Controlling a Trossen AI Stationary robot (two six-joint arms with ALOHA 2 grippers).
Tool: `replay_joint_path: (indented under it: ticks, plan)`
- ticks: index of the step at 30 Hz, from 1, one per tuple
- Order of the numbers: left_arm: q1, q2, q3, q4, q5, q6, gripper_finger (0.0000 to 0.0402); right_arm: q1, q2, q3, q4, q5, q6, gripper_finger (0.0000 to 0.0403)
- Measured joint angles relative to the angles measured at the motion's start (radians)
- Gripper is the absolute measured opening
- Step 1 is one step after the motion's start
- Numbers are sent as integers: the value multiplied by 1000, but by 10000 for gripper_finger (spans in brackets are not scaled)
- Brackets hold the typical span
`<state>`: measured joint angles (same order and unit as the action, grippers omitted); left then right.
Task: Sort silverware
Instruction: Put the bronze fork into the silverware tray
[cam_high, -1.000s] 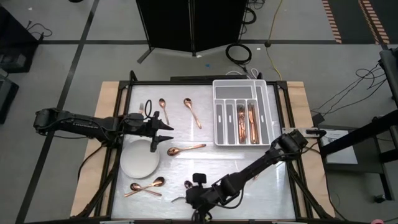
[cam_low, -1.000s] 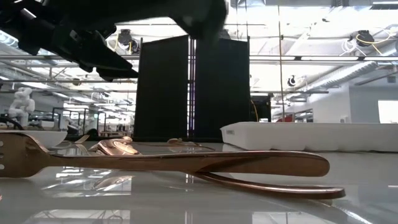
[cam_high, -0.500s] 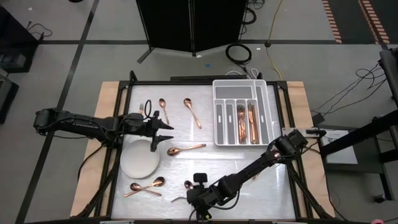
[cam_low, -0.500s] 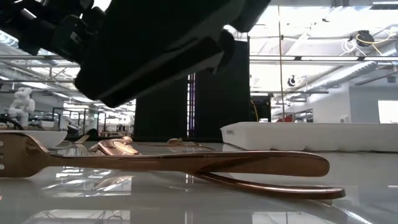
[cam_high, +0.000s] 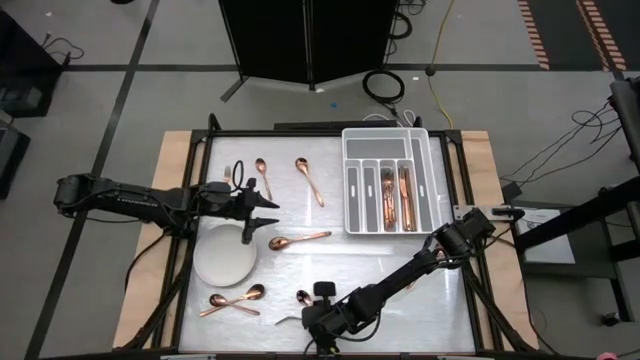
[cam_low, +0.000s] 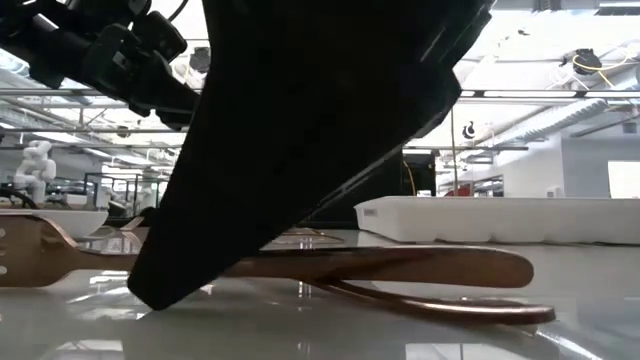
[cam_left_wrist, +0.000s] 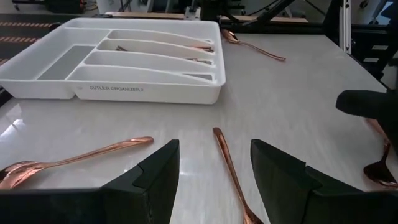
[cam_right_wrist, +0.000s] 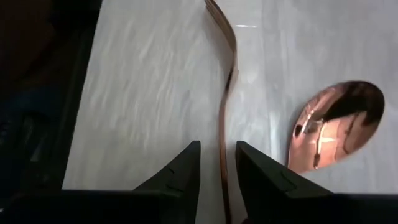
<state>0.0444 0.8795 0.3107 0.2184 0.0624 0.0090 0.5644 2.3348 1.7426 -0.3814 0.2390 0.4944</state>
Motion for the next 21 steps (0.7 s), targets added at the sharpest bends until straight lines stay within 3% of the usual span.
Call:
replay_joint_path:
  ticks: [4,9,16,21]
  plan:
    - [0,0,0,0,0,-1,196,-3,4,2,-34,2,101,77]
    - [0,0,0,4,0,-1,196,-20,6,20,-36,-9,160,11]
    - [0,0,0,4,0,-2,196,-64,16,172,-56,96,44,4]
    - [0,0,0,2,0,-3,196,-81,10,337,-196,187,41,2]
